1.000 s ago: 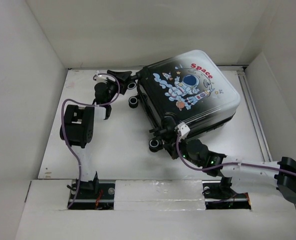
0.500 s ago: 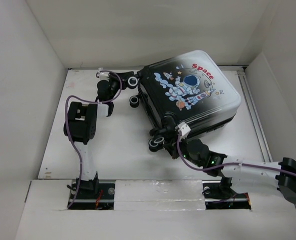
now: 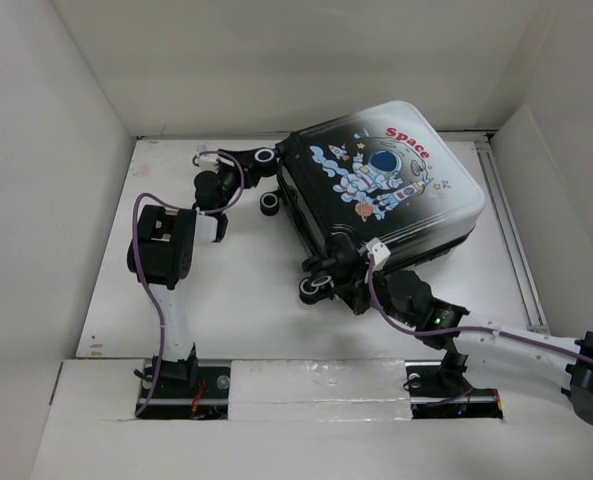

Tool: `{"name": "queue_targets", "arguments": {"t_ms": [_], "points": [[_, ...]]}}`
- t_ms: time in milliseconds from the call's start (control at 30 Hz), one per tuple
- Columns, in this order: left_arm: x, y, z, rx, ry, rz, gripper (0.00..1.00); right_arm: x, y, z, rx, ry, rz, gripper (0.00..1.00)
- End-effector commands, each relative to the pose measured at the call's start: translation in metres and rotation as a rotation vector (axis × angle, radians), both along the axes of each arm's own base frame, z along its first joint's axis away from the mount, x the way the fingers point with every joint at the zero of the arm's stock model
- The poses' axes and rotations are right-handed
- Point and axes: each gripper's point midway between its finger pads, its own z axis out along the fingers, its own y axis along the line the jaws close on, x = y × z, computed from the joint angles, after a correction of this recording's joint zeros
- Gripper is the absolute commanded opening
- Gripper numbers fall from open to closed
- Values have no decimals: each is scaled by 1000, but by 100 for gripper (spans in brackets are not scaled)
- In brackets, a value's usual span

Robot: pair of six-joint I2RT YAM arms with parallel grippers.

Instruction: Pack the luggage

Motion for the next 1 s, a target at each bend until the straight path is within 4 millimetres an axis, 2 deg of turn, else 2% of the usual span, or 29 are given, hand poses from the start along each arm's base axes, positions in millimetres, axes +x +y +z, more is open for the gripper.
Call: {"name": "queue_targets", "arguments": {"t_ms": [0,33,67,100,133,167,233,300,400,433,467,500,567,600,633,733,800,967], "points": [[-23,3,21,-27,-64,-45,56,6,4,38,93,-79,8,0],[-24,10,20,-37,-64,-41,64,5,5,38,95,-77,17,0],[-25,17,11,-45,-46,-28,70,5,5,38,95,-77,17,0],[-28,16,19,-55,-79,-41,76,5,5,35,87,-72,17,0],[-31,16,19,-56,-84,-41,79,4,7,31,79,-63,26,0],[-32,15,17,-64,-81,-54,80,3,8,31,80,-61,35,0],[-34,15,26,-76,-116,-57,80,3,9,24,63,-48,35,0],[-37,14,22,-84,-111,-68,86,4,9,27,71,-55,35,0],[-41,13,32,-86,-161,-78,87,3,10,24,60,-55,46,0],[-43,13,28,-85,-151,-78,87,3,10,24,60,-55,46,0],[-45,14,36,-87,-175,-79,89,3,10,24,60,-55,46,0],[-46,14,32,-75,-171,-76,89,3,10,24,60,-55,46,0],[-49,19,37,-64,-204,-64,100,3,11,21,52,-49,46,0],[-50,19,41,-65,-221,-64,100,4,12,25,59,-54,46,0],[-54,19,49,-69,-262,-65,100,4,12,25,60,-55,46,0],[-56,24,58,-90,-291,-63,100,3,13,23,54,-47,55,0],[-53,35,64,-88,-315,-41,100,3,13,23,54,-47,55,0],[-49,45,76,-39,-370,-32,100,3,13,23,54,-47,55,0]]}}
